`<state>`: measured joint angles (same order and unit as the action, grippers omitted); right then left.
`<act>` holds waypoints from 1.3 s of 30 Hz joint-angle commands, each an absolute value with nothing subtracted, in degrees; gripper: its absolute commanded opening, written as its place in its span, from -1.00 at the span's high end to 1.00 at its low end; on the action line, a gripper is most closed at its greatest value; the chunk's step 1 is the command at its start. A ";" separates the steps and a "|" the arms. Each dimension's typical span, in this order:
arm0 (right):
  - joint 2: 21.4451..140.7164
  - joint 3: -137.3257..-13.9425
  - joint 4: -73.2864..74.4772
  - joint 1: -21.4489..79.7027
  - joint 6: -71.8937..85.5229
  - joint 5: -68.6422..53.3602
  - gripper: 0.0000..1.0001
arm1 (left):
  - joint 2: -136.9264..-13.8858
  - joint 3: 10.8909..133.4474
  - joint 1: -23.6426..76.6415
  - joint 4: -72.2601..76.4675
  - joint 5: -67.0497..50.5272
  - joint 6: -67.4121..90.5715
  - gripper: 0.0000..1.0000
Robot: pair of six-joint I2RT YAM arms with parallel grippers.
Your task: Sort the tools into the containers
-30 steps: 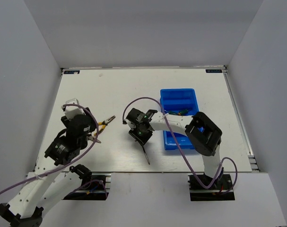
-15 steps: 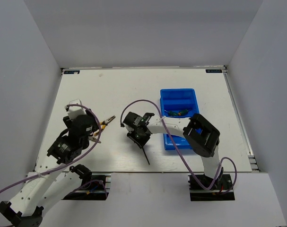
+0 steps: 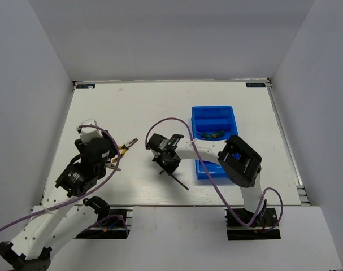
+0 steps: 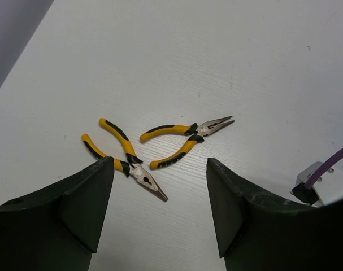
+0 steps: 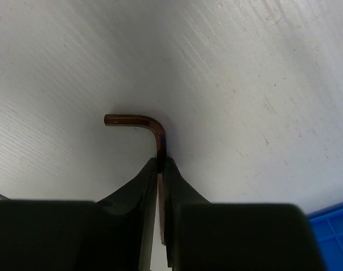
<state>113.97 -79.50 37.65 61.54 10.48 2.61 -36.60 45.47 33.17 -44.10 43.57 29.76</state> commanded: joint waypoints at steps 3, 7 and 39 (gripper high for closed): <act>122.25 -77.87 40.16 62.93 11.69 8.16 0.80 | -36.12 45.62 33.05 -43.33 44.12 29.27 -0.52; 124.01 -77.17 40.87 64.42 10.55 11.07 0.77 | -36.12 45.62 33.05 -42.80 44.12 28.74 -0.52; 97.56 -87.97 45.96 56.96 -10.01 -10.38 1.00 | -35.07 45.62 33.05 -42.28 43.59 28.21 -0.52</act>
<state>101.14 -84.31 43.90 58.02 -6.72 -12.47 -36.03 45.47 33.17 -43.22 43.51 28.49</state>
